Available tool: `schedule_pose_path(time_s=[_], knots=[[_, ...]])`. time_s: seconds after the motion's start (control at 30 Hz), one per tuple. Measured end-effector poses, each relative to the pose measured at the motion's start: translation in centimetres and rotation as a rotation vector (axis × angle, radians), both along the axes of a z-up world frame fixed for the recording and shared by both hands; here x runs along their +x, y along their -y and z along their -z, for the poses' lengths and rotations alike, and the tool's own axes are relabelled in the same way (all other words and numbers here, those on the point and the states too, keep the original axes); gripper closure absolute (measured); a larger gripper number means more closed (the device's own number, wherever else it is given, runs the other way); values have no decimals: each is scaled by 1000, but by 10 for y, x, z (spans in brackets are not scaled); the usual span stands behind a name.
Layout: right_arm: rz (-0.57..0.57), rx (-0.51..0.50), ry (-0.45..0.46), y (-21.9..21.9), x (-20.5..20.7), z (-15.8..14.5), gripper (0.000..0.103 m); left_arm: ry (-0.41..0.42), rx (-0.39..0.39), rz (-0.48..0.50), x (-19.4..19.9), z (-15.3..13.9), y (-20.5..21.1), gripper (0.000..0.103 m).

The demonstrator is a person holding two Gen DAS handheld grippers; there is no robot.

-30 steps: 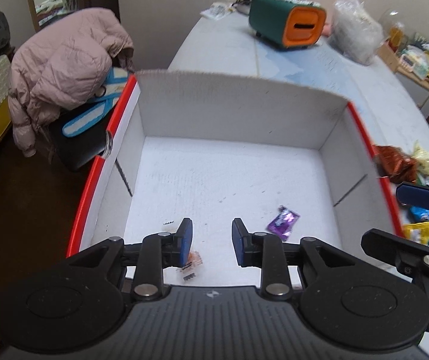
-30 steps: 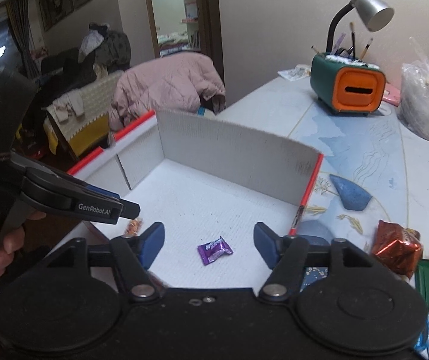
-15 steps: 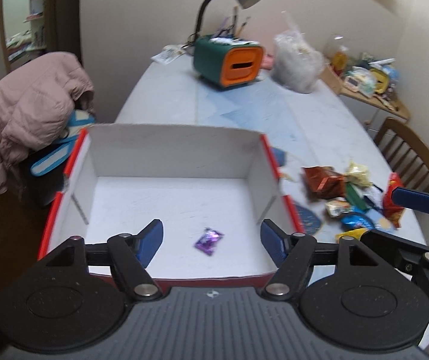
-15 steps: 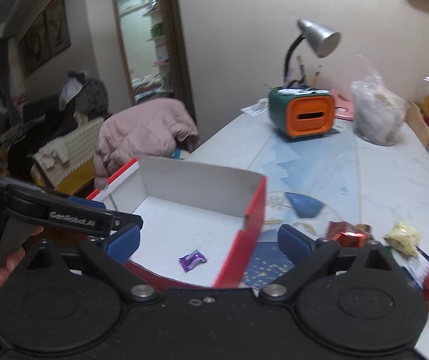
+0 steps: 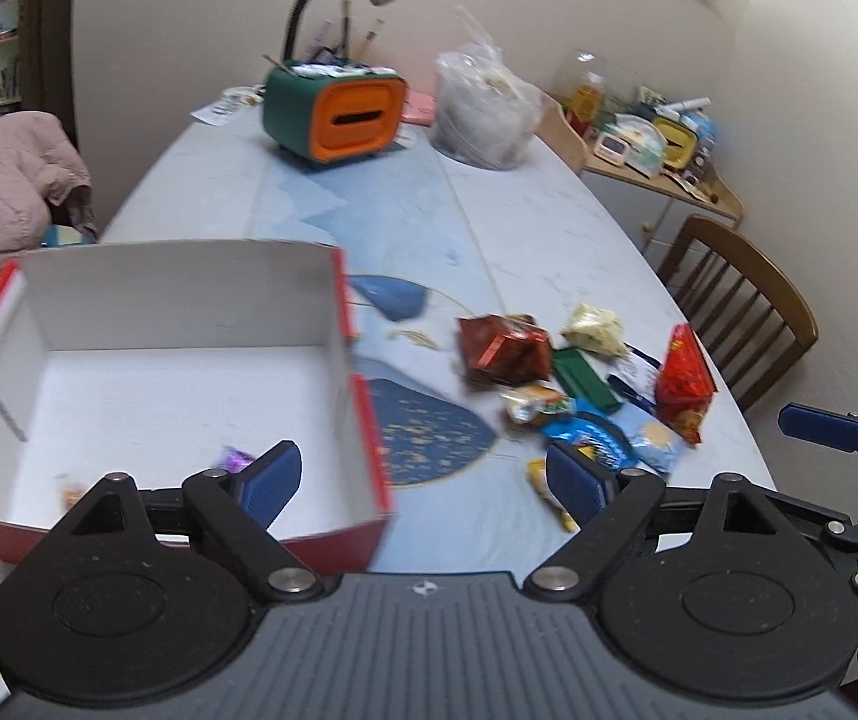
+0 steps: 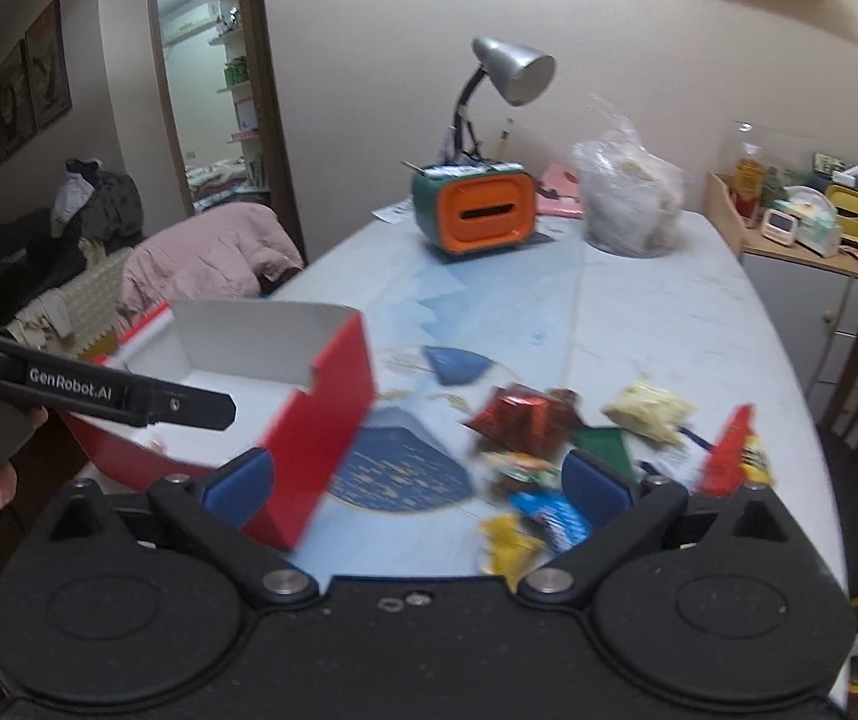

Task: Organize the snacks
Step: 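Withdraw both tools from the box back over the snacks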

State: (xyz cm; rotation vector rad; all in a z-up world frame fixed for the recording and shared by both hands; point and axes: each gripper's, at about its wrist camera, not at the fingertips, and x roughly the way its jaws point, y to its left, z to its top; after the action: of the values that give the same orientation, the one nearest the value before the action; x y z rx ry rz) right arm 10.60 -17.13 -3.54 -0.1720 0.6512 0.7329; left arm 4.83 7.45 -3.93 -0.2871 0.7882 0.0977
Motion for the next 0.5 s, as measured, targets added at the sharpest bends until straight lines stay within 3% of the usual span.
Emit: schedule_pose_path(time_s=[0.5], knots=[[-39,-135,-59,74,74,64,2,-146,15,34,76,60,96,14]])
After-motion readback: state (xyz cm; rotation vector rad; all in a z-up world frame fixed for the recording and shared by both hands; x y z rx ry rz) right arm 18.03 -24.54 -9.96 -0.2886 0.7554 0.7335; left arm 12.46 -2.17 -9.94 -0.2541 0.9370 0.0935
